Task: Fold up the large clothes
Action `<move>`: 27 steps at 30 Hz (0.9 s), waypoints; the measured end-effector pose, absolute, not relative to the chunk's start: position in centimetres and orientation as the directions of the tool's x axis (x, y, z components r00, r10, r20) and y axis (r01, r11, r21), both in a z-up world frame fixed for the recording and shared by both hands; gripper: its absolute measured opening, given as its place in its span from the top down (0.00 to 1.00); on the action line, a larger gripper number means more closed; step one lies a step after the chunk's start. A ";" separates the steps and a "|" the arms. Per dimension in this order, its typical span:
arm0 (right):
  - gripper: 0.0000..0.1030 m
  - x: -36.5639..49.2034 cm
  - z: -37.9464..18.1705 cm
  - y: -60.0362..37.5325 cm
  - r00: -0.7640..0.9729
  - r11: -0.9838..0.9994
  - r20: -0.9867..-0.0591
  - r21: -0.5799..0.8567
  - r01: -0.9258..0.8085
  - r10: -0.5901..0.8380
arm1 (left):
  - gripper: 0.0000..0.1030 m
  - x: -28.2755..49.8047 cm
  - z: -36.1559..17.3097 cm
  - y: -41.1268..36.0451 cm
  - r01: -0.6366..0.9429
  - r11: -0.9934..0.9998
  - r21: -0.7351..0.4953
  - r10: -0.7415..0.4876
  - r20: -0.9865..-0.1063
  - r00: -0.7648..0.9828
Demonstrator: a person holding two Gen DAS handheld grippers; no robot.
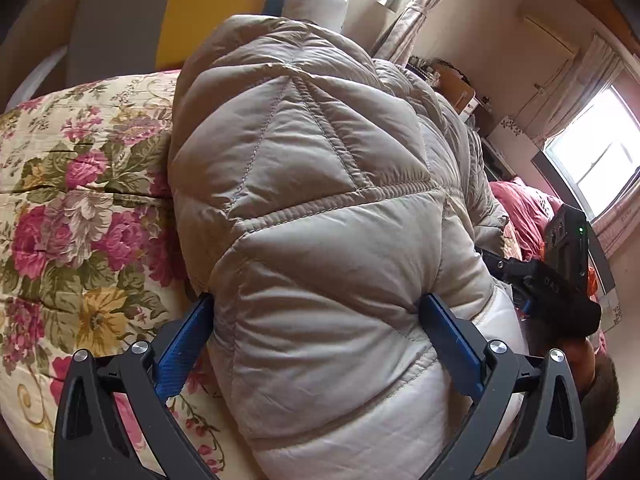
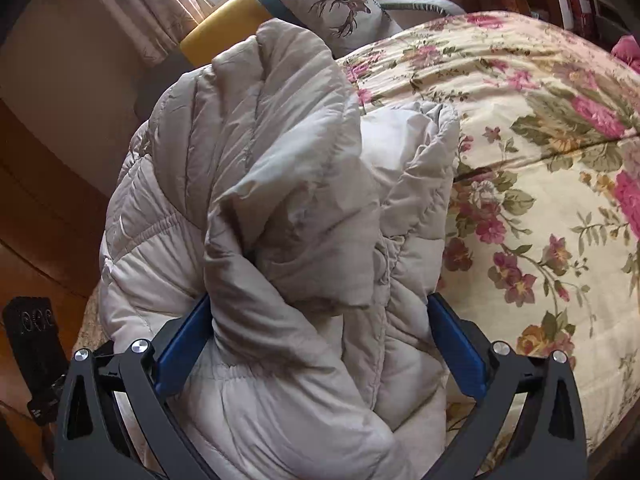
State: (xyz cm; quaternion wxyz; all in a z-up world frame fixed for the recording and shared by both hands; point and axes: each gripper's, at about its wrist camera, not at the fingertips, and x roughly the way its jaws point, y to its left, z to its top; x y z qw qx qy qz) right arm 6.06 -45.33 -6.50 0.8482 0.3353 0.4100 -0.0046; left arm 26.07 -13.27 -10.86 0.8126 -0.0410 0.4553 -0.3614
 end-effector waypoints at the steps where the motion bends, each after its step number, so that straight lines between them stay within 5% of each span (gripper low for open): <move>1: 0.02 6.2 -6.9 -45.8 0.659 0.750 -0.686 0.602 0.275 0.308 | 0.03 26.2 -11.1 -13.0 0.550 0.733 -0.399 -0.626 -0.712 0.318; 10: 0.03 7.6 -7.8 -46.7 0.608 0.716 -0.630 0.684 0.141 0.483 | 0.03 27.0 -12.0 -13.0 0.535 0.714 -0.453 -0.646 -0.721 0.252; 17: 0.07 7.2 -6.7 -45.2 0.657 0.733 -0.593 0.674 0.088 0.466 | 0.19 24.5 -10.3 -13.1 0.602 0.711 -0.364 -0.641 -0.688 0.340; 27: 0.08 9.3 -5.0 -38.2 0.698 0.772 -0.527 0.633 -0.058 0.485 | 0.22 23.4 -7.2 -8.4 0.563 0.790 -0.240 -0.569 -0.629 0.530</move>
